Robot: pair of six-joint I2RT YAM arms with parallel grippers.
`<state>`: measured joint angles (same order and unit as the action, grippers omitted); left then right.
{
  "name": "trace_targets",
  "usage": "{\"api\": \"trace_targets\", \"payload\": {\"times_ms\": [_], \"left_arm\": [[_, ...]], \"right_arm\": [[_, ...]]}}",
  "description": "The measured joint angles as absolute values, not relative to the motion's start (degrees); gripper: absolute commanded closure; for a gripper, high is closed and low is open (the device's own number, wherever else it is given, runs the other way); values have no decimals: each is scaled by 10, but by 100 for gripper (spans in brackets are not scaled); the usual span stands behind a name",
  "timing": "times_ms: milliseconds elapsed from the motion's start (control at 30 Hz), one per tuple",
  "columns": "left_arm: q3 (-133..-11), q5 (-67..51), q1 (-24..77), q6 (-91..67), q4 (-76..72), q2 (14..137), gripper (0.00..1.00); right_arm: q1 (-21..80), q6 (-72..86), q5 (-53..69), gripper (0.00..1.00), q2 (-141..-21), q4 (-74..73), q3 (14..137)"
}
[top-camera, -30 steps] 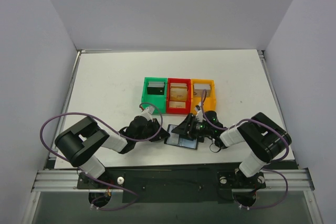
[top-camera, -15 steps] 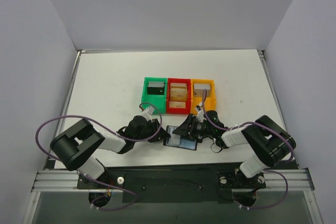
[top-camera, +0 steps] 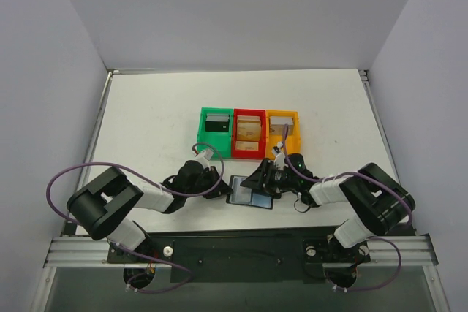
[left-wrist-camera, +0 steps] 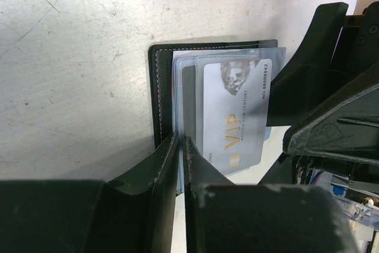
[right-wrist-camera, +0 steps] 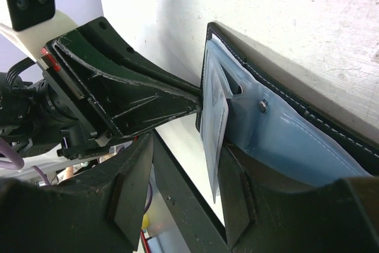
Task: Take the credit cards out of the card holder
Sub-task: Remove the credit card from the card holder.
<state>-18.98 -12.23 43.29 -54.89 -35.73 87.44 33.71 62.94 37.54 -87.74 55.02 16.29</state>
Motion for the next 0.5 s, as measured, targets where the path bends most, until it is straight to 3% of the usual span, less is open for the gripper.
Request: {"api": "trace_targets", "payload": {"times_ms": [300, 500], "left_arm": [[-190, -124, 428, -548, -356, 877, 92], [-190, -128, 427, -549, -358, 879, 93]], "right_arm": [[329, 623, 376, 58, -852, 529, 163], [326, 616, 376, 62, -845, 521, 159]]}}
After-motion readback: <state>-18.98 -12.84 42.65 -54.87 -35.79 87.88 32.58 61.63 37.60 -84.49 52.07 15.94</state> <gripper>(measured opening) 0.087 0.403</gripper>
